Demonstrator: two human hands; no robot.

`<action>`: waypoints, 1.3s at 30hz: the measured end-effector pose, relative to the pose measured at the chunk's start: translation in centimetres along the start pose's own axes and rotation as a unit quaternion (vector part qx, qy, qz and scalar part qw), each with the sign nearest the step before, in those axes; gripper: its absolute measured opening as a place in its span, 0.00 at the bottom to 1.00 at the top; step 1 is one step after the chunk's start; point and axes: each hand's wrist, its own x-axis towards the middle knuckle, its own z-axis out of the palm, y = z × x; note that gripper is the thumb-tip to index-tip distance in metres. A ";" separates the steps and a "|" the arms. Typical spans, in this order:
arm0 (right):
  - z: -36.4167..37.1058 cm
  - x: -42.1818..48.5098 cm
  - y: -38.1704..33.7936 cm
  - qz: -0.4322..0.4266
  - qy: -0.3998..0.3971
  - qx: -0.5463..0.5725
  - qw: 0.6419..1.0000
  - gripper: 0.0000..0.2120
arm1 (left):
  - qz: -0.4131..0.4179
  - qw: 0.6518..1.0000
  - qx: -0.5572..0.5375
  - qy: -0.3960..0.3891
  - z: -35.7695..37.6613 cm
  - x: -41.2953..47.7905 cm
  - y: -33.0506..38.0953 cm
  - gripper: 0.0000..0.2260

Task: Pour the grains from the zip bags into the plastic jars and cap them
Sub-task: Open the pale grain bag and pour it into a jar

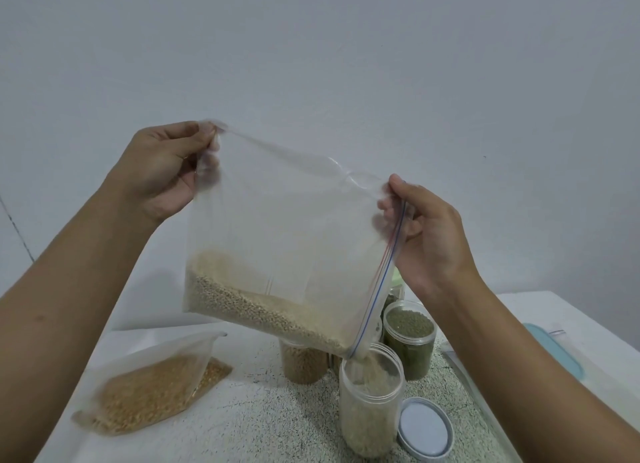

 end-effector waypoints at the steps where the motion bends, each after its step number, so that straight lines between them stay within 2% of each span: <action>1: 0.0 0.0 0.0 0.001 0.000 0.001 1.000 0.04 | 0.001 1.000 0.001 0.001 0.0 0.0 0.1 0.17; 22: -0.6 -0.4 0.1 0.014 -0.003 0.017 1.000 0.04 | 0.002 1.000 -0.006 -0.003 0.1 -0.4 0.0 0.12; 39: -1.4 -0.4 -0.2 0.009 0.011 0.025 1.000 0.05 | -0.001 1.000 -0.008 -0.018 1.1 -1.1 0.0 0.15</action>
